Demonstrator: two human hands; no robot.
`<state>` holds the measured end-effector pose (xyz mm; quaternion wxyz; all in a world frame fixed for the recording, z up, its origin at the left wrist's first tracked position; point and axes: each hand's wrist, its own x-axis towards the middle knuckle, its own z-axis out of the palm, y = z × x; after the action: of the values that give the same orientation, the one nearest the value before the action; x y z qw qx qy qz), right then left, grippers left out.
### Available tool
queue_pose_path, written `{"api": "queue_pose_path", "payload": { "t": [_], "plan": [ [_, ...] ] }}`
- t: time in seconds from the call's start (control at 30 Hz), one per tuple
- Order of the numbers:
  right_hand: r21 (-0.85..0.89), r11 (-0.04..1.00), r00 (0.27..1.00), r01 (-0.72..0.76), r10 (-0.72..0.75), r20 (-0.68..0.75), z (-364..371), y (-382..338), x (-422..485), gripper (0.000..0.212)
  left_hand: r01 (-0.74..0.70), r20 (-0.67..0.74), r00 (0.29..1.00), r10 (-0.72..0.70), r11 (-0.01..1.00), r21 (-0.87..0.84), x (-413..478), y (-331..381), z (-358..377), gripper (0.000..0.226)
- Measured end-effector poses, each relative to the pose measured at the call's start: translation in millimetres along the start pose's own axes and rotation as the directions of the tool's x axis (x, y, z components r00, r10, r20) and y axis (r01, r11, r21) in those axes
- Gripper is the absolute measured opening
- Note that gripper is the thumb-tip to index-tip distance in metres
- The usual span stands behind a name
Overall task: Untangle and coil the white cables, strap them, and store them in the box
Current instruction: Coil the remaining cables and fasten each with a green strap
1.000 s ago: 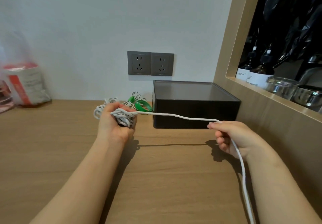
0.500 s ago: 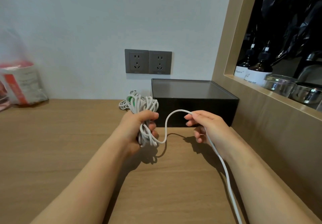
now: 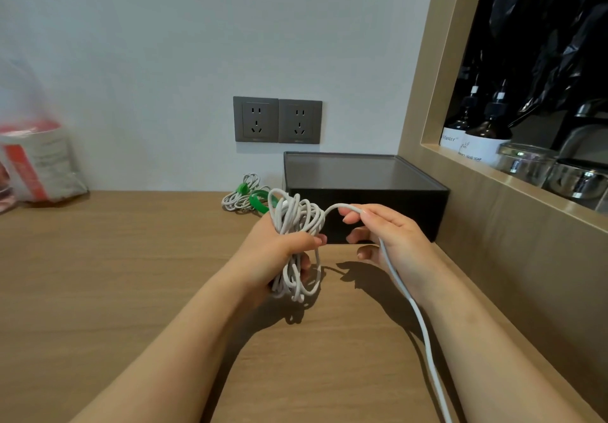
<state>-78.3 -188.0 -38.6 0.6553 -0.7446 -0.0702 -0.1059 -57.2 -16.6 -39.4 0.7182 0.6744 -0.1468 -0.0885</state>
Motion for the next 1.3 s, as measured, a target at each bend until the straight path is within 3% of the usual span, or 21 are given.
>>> {"api": "queue_pose_path", "payload": {
  "t": [0.27, 0.5, 0.97, 1.17, 1.3],
  "plan": [
    [0.011, 0.999, 0.999, 0.035, -0.034, -0.035, 1, 4, 4, 0.027, -0.056, -0.009, 0.998, 0.059, 0.981, 0.183, 4, -7, 2, 0.035],
    [0.026, 0.998, 0.99, 0.062, -0.058, -0.132, 7, 5, 4, 0.027, 0.035, 0.19, 0.981, -0.032, 0.999, -0.009, -3, 0, 6, 0.027],
    [0.192, 0.977, 0.955, 0.094, -0.034, -0.296, 9, 0, 5, 0.026, 0.034, 0.363, 0.931, -0.035, 0.999, 0.008, -6, 0, 10, 0.024],
    [0.182, 0.982, 0.965, 0.051, -0.001, -0.264, 9, -3, 3, 0.025, 0.01, 0.205, 0.978, -0.023, 0.998, 0.062, 2, -5, 7, 0.022],
    [0.19, 0.981, 0.967, 0.032, 0.018, -0.254, 9, -3, 3, 0.025, 0.077, 0.227, 0.97, -0.084, 0.996, 0.041, 1, -4, 10, 0.026]
  ]
}}
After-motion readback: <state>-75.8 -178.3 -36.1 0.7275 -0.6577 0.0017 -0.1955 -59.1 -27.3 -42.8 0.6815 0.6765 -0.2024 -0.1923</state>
